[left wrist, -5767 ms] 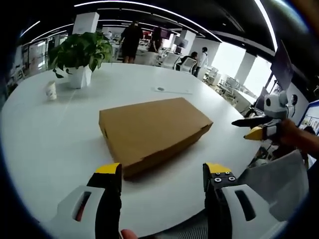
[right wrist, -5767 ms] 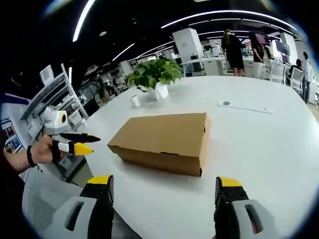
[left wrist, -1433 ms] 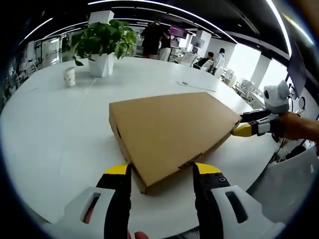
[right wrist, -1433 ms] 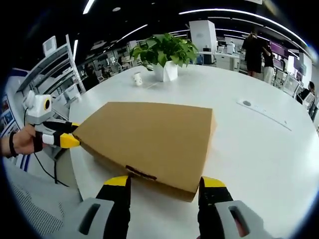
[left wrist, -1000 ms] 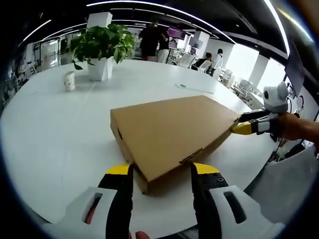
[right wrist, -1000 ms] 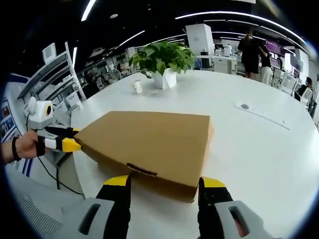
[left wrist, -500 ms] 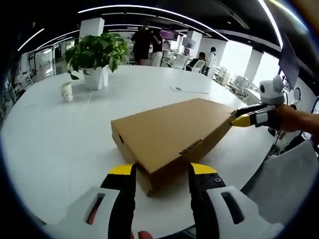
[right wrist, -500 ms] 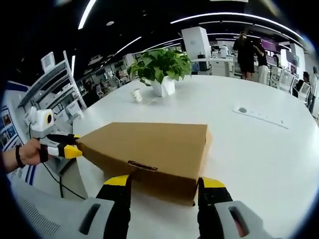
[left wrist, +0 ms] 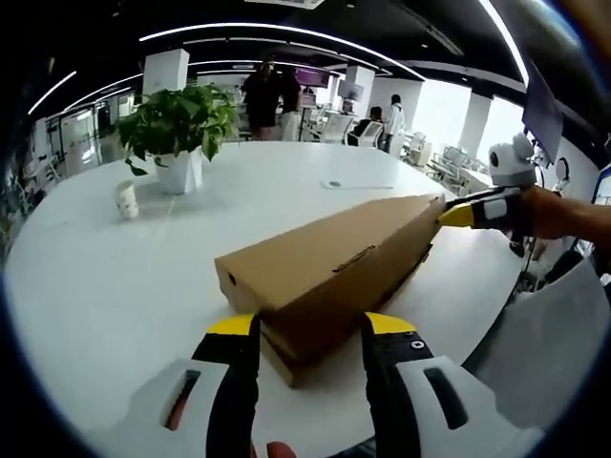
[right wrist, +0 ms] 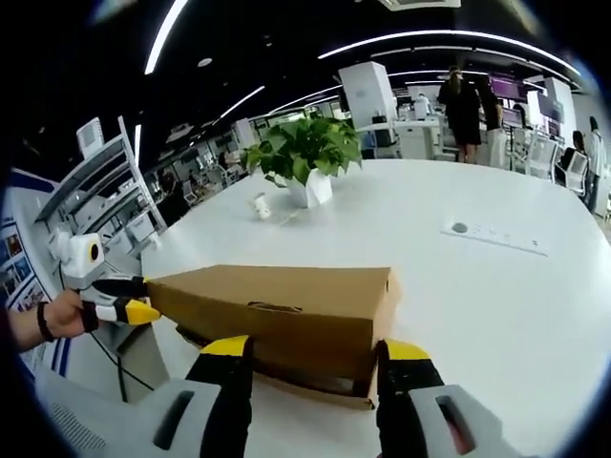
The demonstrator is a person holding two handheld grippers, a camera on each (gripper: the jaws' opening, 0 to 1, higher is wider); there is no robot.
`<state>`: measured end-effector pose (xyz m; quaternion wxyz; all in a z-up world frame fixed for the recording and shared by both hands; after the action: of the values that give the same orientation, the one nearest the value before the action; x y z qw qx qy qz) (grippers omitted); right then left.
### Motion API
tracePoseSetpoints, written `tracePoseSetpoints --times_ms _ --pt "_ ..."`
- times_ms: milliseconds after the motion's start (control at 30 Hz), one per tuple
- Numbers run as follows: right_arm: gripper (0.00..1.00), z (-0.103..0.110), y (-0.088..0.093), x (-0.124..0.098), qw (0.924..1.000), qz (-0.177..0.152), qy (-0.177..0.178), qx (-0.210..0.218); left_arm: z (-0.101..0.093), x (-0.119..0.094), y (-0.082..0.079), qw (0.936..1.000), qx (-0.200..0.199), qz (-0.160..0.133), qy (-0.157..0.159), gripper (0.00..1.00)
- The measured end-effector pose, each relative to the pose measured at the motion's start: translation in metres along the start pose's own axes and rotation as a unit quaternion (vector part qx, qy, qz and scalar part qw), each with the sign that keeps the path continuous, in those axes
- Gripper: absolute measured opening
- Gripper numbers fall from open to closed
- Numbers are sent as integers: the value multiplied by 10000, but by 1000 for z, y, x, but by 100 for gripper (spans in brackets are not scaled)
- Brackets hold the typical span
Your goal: Operate the shoe box by opening the lid, removing the specified soft item, and placing it in the target area until the item is outside and the box remains undamaged.
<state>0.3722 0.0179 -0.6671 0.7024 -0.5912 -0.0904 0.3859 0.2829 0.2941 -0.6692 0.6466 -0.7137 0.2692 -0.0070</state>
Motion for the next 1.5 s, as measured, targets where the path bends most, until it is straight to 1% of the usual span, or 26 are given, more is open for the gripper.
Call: tracePoseSetpoints --times_ms 33,67,200,367,467,600,667,800,933,1033,1200,1333,1400,1433,1500 --pt "49 0 -3 0 10000 -30 -1 11 0 0 -2 10000 77 -14 -1 42" --pt "49 -1 -5 1 10000 -59 -1 14 2 0 -4 9997 250 -2 -30 41" --pt "48 -2 -15 3 9999 -143 -4 25 4 1 -11 9993 367 -39 -54 39" --pt "48 -1 -25 6 9998 -217 -23 20 12 4 -19 9988 431 -166 -160 34" --pt "47 -1 -30 7 9997 -234 -36 -21 14 5 -23 9977 613 -168 -229 31" --pt "47 -1 -34 9 9997 -216 -69 -79 17 7 -24 9965 775 -153 -287 29" --pt "47 -1 -36 9 9997 -217 -68 -68 18 7 -25 9932 1104 -96 -363 27" --pt "47 -1 -42 12 9996 -259 -43 -47 16 10 -29 9913 1218 -128 -487 26" --pt "47 3 -48 11 9995 -271 -55 -131 17 12 -35 9871 1497 -118 -560 27" --pt "47 6 -51 12 9995 -272 -58 -181 18 13 -38 9848 1631 -118 -591 27" --pt "47 6 -55 13 9995 -271 -54 -153 20 16 -42 9756 2092 -52 -671 25" --pt "47 7 -57 14 9995 -281 -47 -117 22 17 -44 9751 2086 -100 -739 23" --pt "47 6 -60 16 9995 -303 -33 -74 25 17 -46 9789 1877 -197 -777 21" --pt "47 6 -61 16 9995 -320 -29 -54 27 17 -47 9816 1698 -283 -827 19" --pt "47 5 -66 19 9993 -370 -6 4 31 16 -49 9802 1742 -310 -893 15"
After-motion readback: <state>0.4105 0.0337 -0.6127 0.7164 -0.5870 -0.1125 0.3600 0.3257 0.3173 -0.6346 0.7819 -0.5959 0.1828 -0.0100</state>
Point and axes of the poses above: the point that each gripper's makers call its tool centre point, and the gripper's own axes: x roughly forward along the fingers, z roughly to its left, y roughly out of its underside, the point moved 6 cm from there along -x, roughly backward along the fingers, and after that the axes turned 15 degrees about -z, right-handed, at the moved point
